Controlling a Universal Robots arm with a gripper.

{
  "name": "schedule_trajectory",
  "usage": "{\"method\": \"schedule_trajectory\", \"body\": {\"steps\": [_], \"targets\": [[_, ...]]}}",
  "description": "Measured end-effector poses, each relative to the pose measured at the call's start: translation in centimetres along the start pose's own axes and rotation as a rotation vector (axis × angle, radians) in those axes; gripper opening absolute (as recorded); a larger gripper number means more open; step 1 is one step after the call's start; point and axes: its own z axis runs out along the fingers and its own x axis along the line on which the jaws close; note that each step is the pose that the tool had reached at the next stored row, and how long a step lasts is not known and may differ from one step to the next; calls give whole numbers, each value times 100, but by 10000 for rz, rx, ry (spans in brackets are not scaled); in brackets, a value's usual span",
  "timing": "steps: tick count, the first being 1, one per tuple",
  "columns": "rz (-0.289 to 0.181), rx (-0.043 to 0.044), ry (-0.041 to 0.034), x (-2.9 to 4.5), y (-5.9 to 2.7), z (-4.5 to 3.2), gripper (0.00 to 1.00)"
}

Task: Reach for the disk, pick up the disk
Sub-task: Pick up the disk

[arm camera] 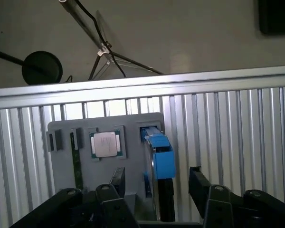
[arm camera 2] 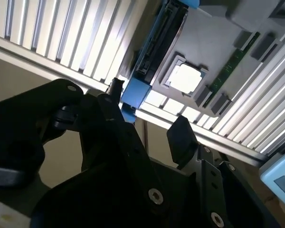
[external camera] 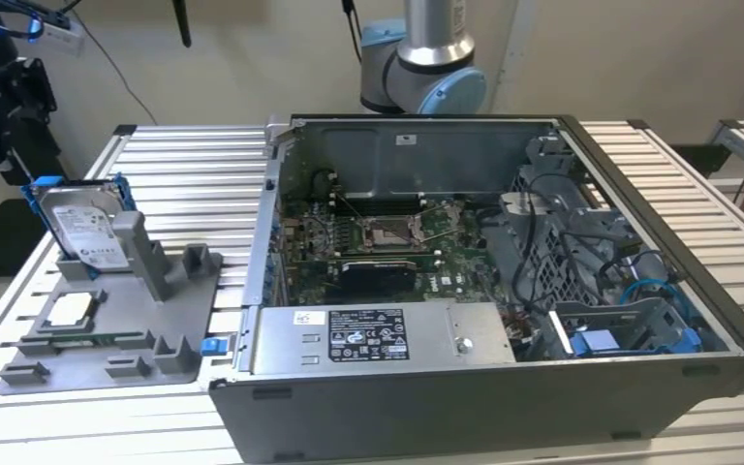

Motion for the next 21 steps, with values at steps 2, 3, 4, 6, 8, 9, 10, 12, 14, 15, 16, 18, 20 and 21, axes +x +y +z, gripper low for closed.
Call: {"method": "schedule_trajectory", "body": {"steps": [2, 3, 4, 6, 8, 9, 10, 12, 14, 15, 16, 18, 20, 21], "targets": [[-28, -1, 1, 0, -4, 34, 100], [-41, -2, 2, 0, -7, 53, 100], [-52, -2, 2, 0, -10, 71, 100], [-70, -1, 3, -1, -15, 104, 100], [-87, -1, 3, -1, -21, 137, 100], [-95, -2, 3, -1, -23, 154, 100], [-100, -2, 4, -1, -24, 170, 100], [-110, -2, 4, -1, -27, 205, 100], [-117, -2, 4, -1, -30, 240, 100], [-121, -1, 4, -1, -32, 258, 100], [-123, -2, 5, -1, -33, 274, 100], [-128, -2, 5, -1, -37, 306, 100], [-134, -2, 5, -1, -40, 340, 100], [-138, -2, 5, -1, -41, 357, 100]]}}
